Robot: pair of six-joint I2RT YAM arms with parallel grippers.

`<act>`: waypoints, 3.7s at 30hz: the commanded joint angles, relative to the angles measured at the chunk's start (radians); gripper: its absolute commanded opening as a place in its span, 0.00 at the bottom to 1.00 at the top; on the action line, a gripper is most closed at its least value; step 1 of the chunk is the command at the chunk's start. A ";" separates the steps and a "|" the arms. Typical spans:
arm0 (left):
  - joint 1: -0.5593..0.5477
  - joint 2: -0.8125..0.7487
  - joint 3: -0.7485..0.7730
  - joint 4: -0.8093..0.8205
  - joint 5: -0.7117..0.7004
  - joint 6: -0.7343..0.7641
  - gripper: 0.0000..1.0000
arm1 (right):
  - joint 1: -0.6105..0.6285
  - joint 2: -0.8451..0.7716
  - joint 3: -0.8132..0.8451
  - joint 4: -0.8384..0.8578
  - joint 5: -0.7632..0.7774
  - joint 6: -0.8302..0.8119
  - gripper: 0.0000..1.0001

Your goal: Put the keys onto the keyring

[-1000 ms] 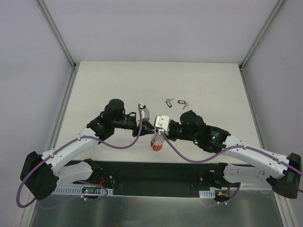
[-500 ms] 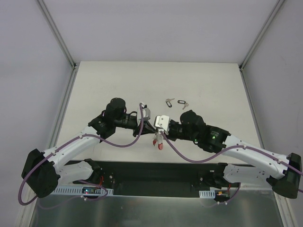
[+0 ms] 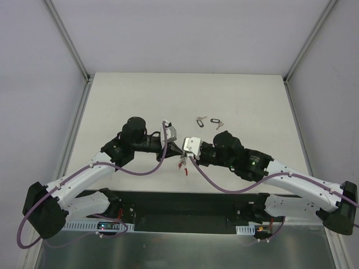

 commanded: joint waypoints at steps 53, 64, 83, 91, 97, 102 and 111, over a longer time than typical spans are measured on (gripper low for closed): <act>0.008 -0.008 0.005 0.091 0.069 -0.024 0.00 | -0.001 0.013 0.101 0.000 -0.009 -0.055 0.01; 0.010 -0.077 -0.027 0.178 -0.043 -0.116 0.00 | -0.001 -0.004 0.046 -0.044 0.028 -0.038 0.01; 0.002 -0.150 -0.041 0.282 -0.165 -0.229 0.00 | 0.007 -0.017 -0.032 0.111 -0.021 0.037 0.01; -0.003 -0.163 -0.107 0.408 -0.243 -0.321 0.00 | 0.010 -0.016 -0.063 0.172 0.000 0.067 0.01; -0.003 -0.221 -0.162 0.373 -0.264 -0.318 0.20 | -0.002 -0.045 -0.020 0.125 0.040 0.004 0.01; -0.001 -0.247 -0.167 0.270 -0.241 -0.285 0.36 | -0.011 -0.021 0.035 0.067 -0.009 -0.038 0.01; -0.003 -0.163 -0.125 0.212 -0.143 -0.216 0.54 | -0.014 -0.008 0.106 -0.039 -0.072 -0.078 0.01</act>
